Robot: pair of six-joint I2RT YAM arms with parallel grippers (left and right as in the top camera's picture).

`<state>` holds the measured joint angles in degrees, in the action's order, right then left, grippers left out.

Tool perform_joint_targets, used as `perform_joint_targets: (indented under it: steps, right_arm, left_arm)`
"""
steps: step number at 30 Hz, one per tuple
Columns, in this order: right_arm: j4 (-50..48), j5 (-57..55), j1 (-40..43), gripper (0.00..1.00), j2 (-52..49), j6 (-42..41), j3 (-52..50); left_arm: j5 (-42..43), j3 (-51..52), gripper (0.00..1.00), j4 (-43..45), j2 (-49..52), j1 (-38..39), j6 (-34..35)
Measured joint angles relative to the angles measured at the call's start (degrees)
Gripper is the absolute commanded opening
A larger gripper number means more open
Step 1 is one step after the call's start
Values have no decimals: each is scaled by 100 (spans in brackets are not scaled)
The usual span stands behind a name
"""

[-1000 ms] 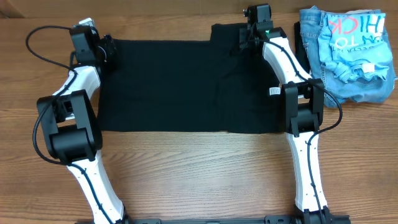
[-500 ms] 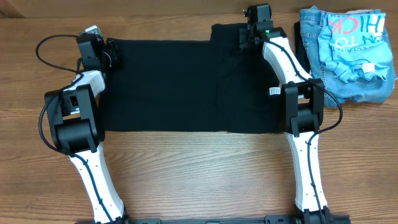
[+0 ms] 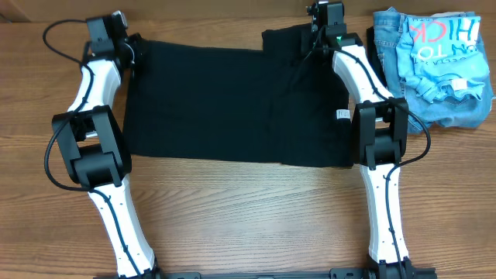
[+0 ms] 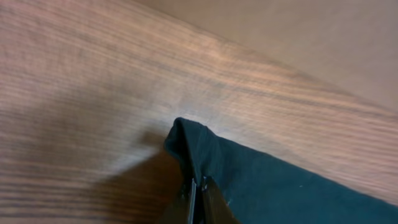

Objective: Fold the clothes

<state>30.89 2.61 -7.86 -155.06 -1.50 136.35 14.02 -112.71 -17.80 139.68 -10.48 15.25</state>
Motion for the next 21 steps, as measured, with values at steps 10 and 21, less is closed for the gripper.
perform_joint_targets:
  steps: [10,21]
  right_arm:
    - [343,295,42,4,691,-2,0]
    - [472,315,59,11,695,-4,0]
  left_arm:
    - [42,-1058,4,-2428,0,0,-369]
    - [42,-1069,4,-2291,0,0,-496]
